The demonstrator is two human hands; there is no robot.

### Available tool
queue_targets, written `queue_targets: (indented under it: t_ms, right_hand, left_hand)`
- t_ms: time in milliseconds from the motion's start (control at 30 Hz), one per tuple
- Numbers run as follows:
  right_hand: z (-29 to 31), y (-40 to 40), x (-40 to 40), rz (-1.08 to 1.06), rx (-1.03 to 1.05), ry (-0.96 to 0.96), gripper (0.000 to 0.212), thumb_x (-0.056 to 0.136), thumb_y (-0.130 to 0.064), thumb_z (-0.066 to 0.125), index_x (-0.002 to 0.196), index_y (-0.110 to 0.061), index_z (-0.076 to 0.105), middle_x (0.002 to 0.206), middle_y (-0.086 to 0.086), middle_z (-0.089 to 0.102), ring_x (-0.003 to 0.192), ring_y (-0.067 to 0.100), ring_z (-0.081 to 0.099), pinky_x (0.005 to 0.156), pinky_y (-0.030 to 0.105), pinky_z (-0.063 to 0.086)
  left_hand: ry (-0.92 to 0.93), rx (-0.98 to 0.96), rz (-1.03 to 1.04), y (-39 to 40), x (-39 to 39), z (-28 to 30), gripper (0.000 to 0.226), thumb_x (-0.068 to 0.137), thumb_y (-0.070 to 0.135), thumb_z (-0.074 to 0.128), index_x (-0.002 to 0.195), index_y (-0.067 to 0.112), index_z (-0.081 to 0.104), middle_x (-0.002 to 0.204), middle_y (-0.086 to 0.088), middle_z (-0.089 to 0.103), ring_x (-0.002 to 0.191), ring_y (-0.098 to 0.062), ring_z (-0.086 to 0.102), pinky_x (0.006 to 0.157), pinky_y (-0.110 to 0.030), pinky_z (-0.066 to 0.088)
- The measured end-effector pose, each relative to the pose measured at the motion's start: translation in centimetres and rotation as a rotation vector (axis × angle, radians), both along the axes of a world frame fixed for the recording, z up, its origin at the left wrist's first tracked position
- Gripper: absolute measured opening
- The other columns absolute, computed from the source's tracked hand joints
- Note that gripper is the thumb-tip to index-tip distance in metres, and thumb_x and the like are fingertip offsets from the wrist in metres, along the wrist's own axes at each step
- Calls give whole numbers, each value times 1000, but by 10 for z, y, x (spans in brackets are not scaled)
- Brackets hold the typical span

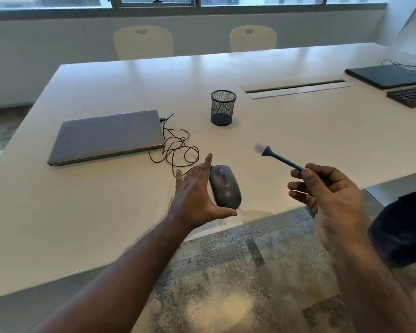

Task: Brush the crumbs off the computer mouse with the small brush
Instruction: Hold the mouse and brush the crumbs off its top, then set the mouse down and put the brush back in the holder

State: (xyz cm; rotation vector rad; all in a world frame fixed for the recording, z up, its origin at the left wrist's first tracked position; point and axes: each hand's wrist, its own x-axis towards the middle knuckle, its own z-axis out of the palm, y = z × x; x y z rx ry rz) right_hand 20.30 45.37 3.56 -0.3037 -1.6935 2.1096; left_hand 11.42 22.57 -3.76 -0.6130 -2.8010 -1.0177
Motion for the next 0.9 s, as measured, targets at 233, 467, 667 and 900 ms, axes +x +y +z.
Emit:
queue_targets:
  t_ms: [233, 467, 667, 900]
  right_hand:
    - [-4, 9, -6, 25, -34, 3, 24, 77, -23, 66, 98, -11, 64, 87, 7, 75, 69, 19, 70, 61, 26, 58]
    - [-10, 24, -10, 41, -16, -5, 19, 80, -20, 64, 97, -12, 65, 88, 7, 75, 69, 19, 70, 61, 27, 58]
    - [-13, 33, -15, 66, -13, -4, 26, 75, -26, 68, 96, -13, 65, 88, 7, 75, 68, 19, 70, 61, 27, 58]
    - [-15, 40, -20, 91, 12, 1, 18, 80, -21, 65, 96, -13, 65, 86, 5, 75, 67, 19, 70, 62, 28, 58]
  left_hand:
    - [-62, -34, 40, 7, -26, -20, 142, 49, 77, 75, 155, 26, -4, 151, -3, 37, 144, -19, 25, 119, -58, 1]
    - [-108, -23, 88, 9, -39, -32, 144, 44, 82, 71, 155, 30, -5, 151, -4, 38, 143, -19, 27, 119, -58, 0]
    - [-132, -55, 82, 13, -44, -33, 143, 51, 71, 81, 155, 25, -6, 155, -5, 34, 145, -20, 24, 119, -56, -7]
    - [-149, -82, 84, 15, -44, -30, 142, 54, 65, 84, 156, 17, -3, 154, -6, 35, 145, -19, 23, 117, -56, -13]
